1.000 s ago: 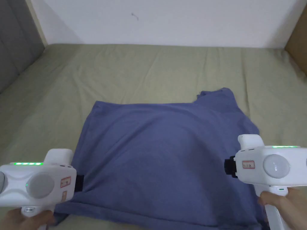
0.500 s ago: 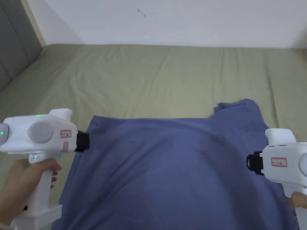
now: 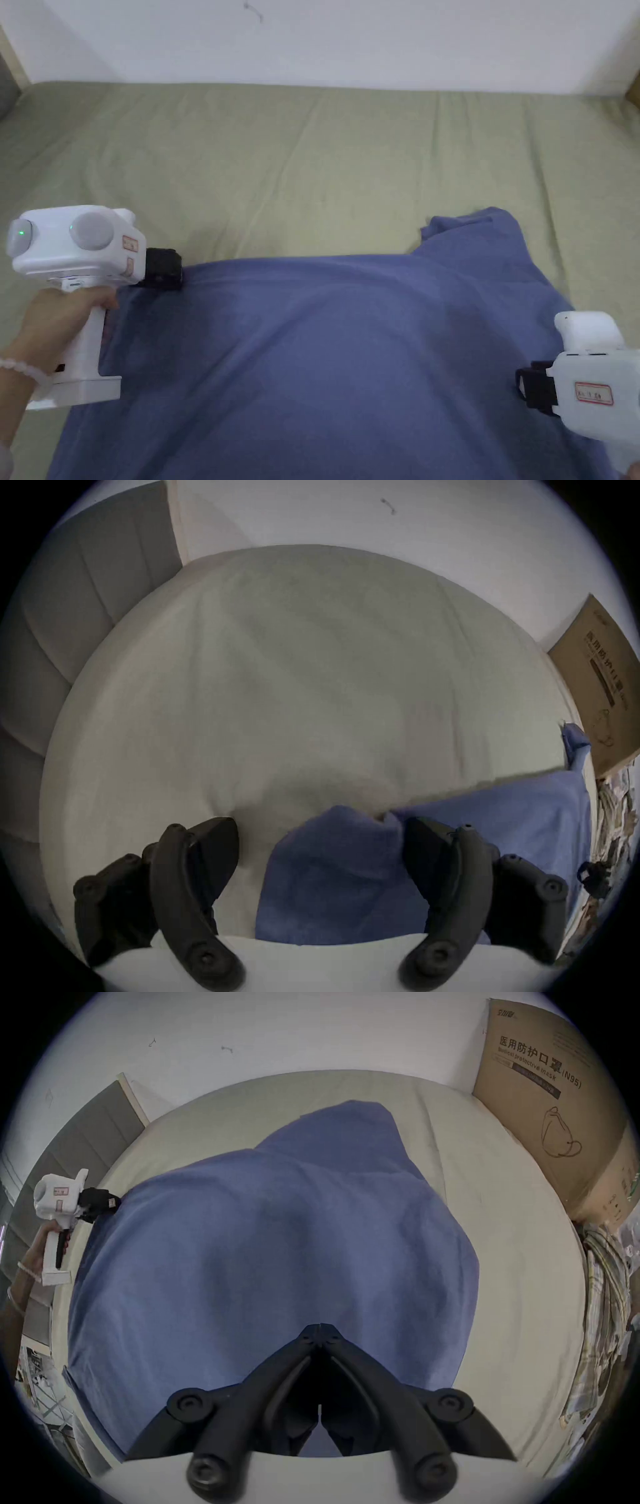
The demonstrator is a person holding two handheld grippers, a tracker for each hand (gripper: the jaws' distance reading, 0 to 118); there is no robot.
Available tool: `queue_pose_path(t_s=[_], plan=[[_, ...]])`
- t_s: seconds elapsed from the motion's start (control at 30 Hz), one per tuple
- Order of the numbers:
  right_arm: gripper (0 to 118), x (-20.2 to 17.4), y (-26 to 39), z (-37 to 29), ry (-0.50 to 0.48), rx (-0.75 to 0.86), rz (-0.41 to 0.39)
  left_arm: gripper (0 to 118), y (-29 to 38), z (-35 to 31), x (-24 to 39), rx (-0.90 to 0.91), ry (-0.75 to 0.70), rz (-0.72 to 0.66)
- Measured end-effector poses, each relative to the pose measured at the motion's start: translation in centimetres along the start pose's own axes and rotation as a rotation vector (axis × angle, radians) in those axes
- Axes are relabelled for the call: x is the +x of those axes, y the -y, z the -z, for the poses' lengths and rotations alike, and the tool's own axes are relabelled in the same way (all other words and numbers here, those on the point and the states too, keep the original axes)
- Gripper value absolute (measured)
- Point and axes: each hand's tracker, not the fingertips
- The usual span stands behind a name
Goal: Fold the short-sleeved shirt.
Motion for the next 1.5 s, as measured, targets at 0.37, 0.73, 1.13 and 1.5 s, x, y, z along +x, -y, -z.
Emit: queue_pose_path(t_s=[0.37, 0.73, 1.13, 1.5], plan=[[0, 0.3, 0.3, 0.2, -0.021, -0.013, 0.025, 2, -0.2, -2.5, 1.3, 0.047, 0.006, 0.1], [70, 3.7, -9.6, 0.9, -0.094, 0.071, 0.043, 2, -0.3, -4.9, 0.7, 0.095, 0.024, 0.13], [68, 6.8, -16.5, 11.2, 0.031, -0.068, 0.021, 2, -0.4, -5.3, 0.5, 0.112, 0.027, 0.172], [3, 5.4, -16.4, 6.8, -0.004, -0.044, -0.013, 2, -0.1, -7.7, 1.3, 0.123, -0.001, 0.205]])
